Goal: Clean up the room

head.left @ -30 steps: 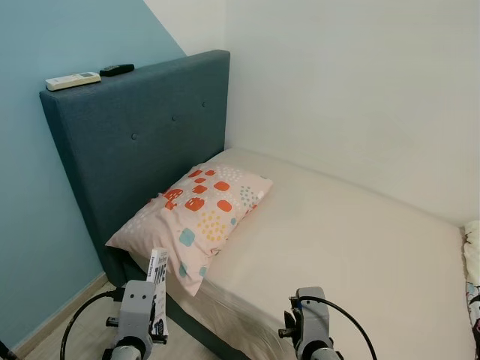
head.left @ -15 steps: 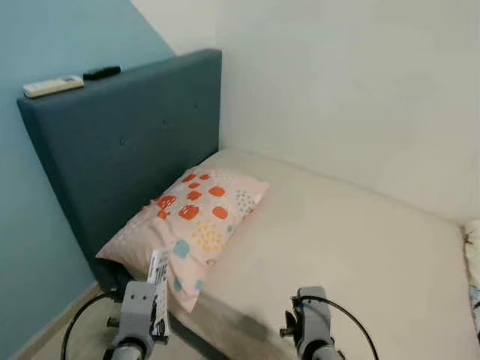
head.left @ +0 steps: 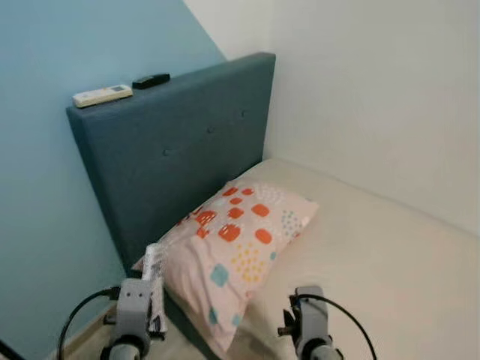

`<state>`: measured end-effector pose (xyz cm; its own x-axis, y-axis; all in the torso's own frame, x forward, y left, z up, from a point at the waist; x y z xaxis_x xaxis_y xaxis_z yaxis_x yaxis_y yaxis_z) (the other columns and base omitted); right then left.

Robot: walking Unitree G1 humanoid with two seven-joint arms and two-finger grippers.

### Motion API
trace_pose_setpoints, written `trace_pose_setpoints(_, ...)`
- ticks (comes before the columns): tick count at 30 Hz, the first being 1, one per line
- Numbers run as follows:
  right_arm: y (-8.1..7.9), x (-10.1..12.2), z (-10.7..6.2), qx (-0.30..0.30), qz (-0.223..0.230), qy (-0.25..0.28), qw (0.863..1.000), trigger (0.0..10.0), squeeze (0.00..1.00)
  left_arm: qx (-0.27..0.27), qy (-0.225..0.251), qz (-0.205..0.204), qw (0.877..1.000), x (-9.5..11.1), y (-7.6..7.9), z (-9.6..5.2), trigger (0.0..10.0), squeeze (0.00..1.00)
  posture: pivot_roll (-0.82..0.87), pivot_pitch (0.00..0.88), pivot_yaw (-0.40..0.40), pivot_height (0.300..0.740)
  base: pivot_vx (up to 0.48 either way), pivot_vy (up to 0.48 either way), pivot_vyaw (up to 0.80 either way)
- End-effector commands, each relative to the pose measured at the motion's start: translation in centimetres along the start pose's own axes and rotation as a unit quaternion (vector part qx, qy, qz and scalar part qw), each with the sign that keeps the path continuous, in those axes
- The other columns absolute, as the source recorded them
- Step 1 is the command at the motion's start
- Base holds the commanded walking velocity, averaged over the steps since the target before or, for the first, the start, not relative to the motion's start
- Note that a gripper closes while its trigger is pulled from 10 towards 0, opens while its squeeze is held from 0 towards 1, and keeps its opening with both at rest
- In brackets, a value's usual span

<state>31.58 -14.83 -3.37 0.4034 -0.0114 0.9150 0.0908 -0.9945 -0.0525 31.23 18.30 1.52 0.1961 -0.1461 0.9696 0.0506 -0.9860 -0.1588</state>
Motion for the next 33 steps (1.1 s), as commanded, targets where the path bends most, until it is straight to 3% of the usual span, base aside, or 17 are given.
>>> trace_pose_setpoints(1, -0.2, -1.1, -0.3, 0.001, 0.006, -0.018, 1.0, 10.0, 0.0, 0.007, -0.011, 0.003, 1.0, -0.9, -0.6, -0.5, 10.0, 0.0, 0.04, 0.085, -0.066, 0.728, 0.0, 0.0, 0.0)
trace_pose_setpoints(13, -0.3, -1.0, -0.3, -0.001, 0.009, -0.015, 1.0, 10.0, 0.0, 0.008, -0.009, 0.01, 1.0, -0.6, -0.5, -0.2, 10.0, 0.0, 0.04, 0.083, -0.058, 0.728, 0.0, 0.0, 0.0)
trace_pose_setpoints(29, -0.9, 2.5, 0.9, 0.012, 0.022, 0.036, 0.999, 10.0, 0.0, -0.011, -0.008, 0.023, 1.0, -0.1, 0.1, 0.4, 10.0, 0.0, 0.04, 0.082, -0.059, 0.728, 0.0, -0.06, 0.0)
trace_pose_setpoints(30, -0.9, 2.6, 0.9, 0.014, 0.019, 0.037, 0.999, 10.0, 0.0, -0.006, -0.008, -0.002, 1.0, -0.1, -0.1, 0.4, 10.0, 0.0, 0.04, 0.082, -0.061, 0.728, 0.0, 0.0, 0.0)
trace_pose_setpoints(33, -1.1, 2.6, 0.9, 0.02, 0.02, 0.036, 0.999, 10.0, 0.0, -0.001, -0.007, -0.006, 1.0, 0.0, -0.3, 0.4, 10.0, 0.0, 0.04, 0.082, -0.061, 0.728, 0.0, 0.0, 0.0)
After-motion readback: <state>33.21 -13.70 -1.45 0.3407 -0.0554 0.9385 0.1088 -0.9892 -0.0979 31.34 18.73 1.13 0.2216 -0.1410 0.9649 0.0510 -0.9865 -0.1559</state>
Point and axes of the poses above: a point about 5 cm out from each wrist's last joint towards the gripper, its own z axis pointing out of the wrist towards the gripper, its own x axis along the axis of the wrist's last joint, y = z × x, the point moved 5 cm from there along z, pointing out of the wrist towards the gripper, and after that the axes turned 2 degrees about z, right-handed, at the moved point
